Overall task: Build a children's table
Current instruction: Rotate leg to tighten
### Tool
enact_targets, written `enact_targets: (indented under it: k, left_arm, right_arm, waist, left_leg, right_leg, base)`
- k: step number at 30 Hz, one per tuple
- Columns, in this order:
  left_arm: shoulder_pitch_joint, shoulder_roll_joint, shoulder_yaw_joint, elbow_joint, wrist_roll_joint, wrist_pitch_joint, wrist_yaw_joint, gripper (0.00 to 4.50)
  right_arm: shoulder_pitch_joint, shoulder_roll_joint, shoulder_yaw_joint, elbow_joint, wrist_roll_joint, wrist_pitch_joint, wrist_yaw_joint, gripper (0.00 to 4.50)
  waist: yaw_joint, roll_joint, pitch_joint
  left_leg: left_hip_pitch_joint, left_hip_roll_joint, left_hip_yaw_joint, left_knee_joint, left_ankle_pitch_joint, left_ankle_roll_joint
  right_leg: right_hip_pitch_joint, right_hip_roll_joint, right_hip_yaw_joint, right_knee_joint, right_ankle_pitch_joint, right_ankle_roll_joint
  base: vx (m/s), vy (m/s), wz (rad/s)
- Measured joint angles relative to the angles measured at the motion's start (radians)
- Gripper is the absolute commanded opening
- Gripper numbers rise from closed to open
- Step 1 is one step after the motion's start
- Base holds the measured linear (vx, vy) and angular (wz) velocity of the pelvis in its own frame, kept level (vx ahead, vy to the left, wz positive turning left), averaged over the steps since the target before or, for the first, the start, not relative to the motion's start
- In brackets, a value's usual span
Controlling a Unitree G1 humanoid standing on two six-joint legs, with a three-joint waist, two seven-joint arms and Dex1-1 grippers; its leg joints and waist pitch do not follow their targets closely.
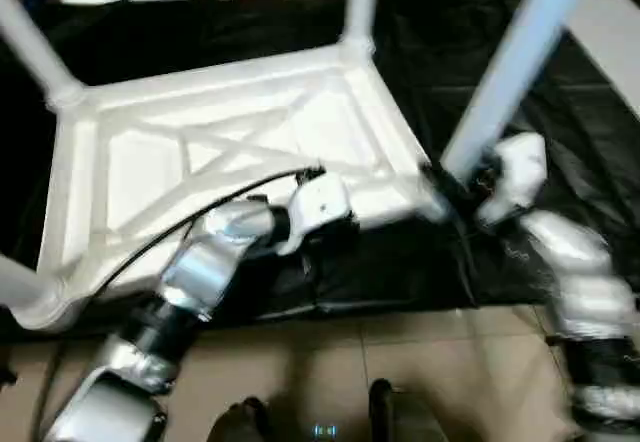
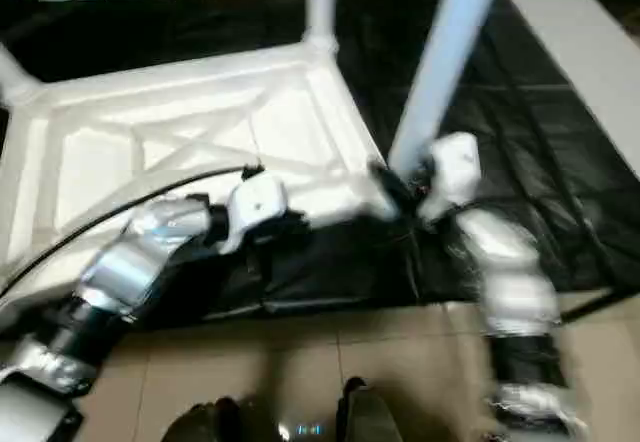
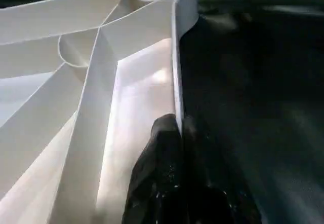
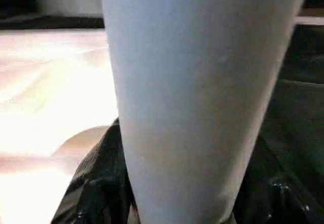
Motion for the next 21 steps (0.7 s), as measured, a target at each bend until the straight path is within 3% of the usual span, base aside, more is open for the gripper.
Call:
enact_targets:
  k: [2,6,11,13,14,16,19,21]
  left_arm:
    - [-0.024,-0.058,-0.003,0.036,0.027,0.03,0.07,0.0]
    - [-0.044,-0.128,-0.007,0.081,0.053,0.051,0.149,0.0]
    - [-0.055,-0.131,-0.008,0.107,0.064,0.043,0.172,0.0]
    - [-0.054,-0.119,-0.011,0.105,0.064,0.026,0.165,0.0]
    - [-0.051,-0.104,-0.017,0.1,0.063,0.006,0.152,0.0]
    - [-0.032,-0.065,-0.02,0.076,0.053,-0.041,0.11,0.0]
    - [-0.011,-0.013,-0.015,0.052,0.029,-0.107,0.035,0.0]
    - [0.003,0.019,-0.011,0.026,0.004,-0.135,-0.02,0.0]
  right_arm:
    - [-0.072,0.077,-0.017,0.11,-0.038,-0.063,-0.188,1.94]
    - [-0.168,0.138,-0.046,0.268,-0.061,-0.138,-0.373,1.94]
    - [-0.225,0.141,-0.08,0.368,-0.064,-0.17,-0.316,1.94]
    - [-0.221,0.117,-0.081,0.368,-0.061,-0.168,-0.236,1.94]
    - [-0.202,0.092,-0.066,0.347,-0.058,-0.17,-0.176,2.29]
    - [-0.14,0.042,-0.033,0.282,-0.031,-0.173,-0.054,2.5]
    - [-0.057,-0.046,-0.004,0.166,0.037,-0.133,0.116,2.72]
    - [0.006,-0.114,0.003,0.085,0.081,-0.083,0.239,2.88]
  waist:
    - [-0.005,-0.001,0.0]
    - [-0.008,-0.006,-0.003]
    - [-0.015,-0.019,-0.006]
    - [-0.015,-0.019,-0.006]
    - [-0.014,-0.019,-0.006]
    - [-0.01,-0.018,-0.005]
    - [-0.002,-0.01,-0.004]
    - [0.015,0.0,-0.001]
  left_leg:
    - [0.0,-0.001,0.0,0.0,0.001,-0.002]
    - [0.0,-0.002,-0.001,0.0,0.001,-0.002]
    - [-0.002,-0.001,-0.003,-0.004,0.001,-0.002]
    - [-0.003,-0.001,-0.003,-0.004,0.001,-0.002]
    - [-0.003,-0.001,-0.002,-0.004,0.001,-0.002]
    - [-0.003,-0.001,-0.002,-0.007,0.001,-0.002]
    - [-0.002,-0.001,-0.002,-0.011,0.001,-0.001]
    - [-0.003,0.0,-0.001,-0.016,0.004,0.002]
  right_leg:
    - [0.0,0.0,0.0,-0.002,0.0,0.001]
    - [0.002,0.0,-0.001,-0.005,-0.001,0.001]
    - [0.002,0.0,-0.003,-0.015,-0.001,0.002]
    - [0.002,0.0,-0.003,-0.017,0.0,0.001]
    - [0.002,0.0,-0.003,-0.017,0.002,0.0]
    - [0.002,0.0,-0.002,-0.017,0.007,-0.001]
    - [0.0,0.0,-0.003,-0.016,0.019,-0.006]
    - [-0.002,0.001,-0.004,-0.016,0.018,-0.004]
  base:
    - [0.0,0.0,0.0]
    - [-0.013,0.001,0.0]
    - [0.0,0.0,0.0]
    - [0.0,0.0,0.0]
    - [0.0,0.0,0.0]
    - [0.0,0.0,0.0]
    - [0.018,-0.007,0.01]
    - [0.057,-0.02,0.03]
